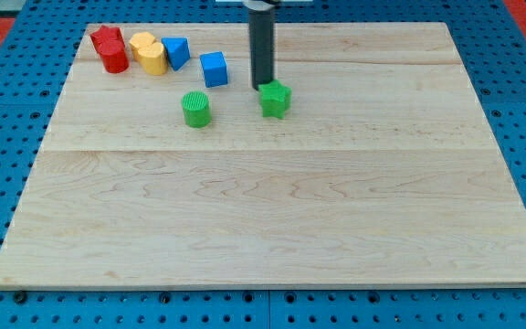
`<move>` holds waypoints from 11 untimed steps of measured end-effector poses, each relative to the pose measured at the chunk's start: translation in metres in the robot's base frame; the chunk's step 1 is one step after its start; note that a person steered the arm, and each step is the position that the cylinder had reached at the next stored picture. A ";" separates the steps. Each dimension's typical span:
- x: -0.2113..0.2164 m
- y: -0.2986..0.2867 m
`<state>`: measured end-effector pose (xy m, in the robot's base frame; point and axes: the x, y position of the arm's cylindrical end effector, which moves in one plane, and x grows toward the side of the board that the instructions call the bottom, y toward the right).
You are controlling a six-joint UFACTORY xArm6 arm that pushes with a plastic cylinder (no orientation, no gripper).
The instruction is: Move the blue triangle to the top center
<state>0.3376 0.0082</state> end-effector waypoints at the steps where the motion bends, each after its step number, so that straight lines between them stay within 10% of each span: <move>1: 0.006 0.019; 3: 0.020 0.097; 8: -0.013 -0.130; 11: 0.066 -0.081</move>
<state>0.4031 -0.0730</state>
